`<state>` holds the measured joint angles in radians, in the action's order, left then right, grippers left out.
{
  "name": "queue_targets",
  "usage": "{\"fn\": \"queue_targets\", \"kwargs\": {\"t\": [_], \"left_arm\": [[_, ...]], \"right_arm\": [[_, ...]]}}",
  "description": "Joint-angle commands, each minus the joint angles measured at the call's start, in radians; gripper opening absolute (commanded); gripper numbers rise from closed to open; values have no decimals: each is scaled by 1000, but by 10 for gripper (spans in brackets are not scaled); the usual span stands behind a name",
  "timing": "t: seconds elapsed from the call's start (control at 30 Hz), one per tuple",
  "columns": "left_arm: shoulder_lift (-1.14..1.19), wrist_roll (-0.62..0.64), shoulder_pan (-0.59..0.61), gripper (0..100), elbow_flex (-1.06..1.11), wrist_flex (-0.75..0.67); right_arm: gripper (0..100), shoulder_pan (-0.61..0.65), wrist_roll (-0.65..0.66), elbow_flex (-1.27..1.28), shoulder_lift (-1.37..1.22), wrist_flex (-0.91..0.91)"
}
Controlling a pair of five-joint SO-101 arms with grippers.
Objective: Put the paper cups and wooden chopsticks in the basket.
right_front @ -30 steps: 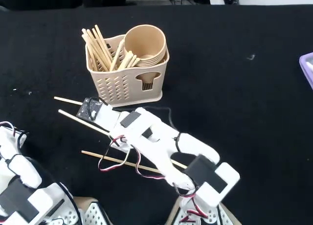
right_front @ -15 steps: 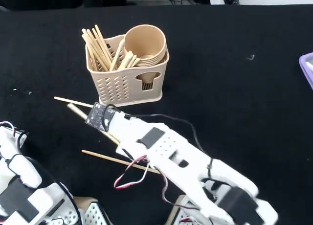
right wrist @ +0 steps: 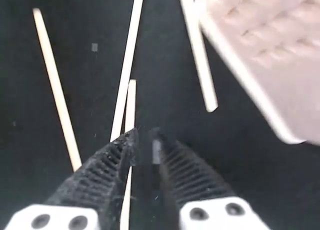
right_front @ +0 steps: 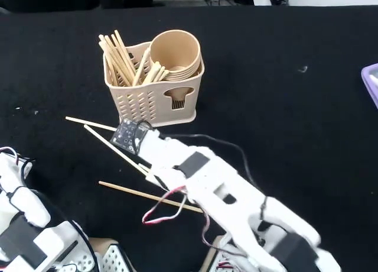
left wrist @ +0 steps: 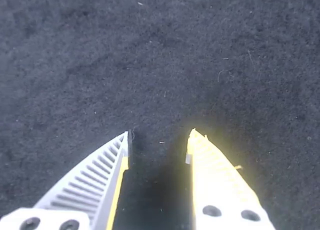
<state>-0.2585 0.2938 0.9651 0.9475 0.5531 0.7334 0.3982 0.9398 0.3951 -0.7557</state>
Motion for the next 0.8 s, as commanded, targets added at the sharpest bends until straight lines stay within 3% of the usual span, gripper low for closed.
{"fn": "queue_targets", "kwargs": {"t": [0.0,0.17,0.77], "left_arm": [[-17,9,1,192,-56,-2],[-17,9,1,192,-56,-2],[-17,9,1,192,-56,2]], "right_arm": [[139,11,-3,-122,-153,-43],[78,25,2,-202,-286,-66],[74,-3,114,-274,-455,-77]]}}
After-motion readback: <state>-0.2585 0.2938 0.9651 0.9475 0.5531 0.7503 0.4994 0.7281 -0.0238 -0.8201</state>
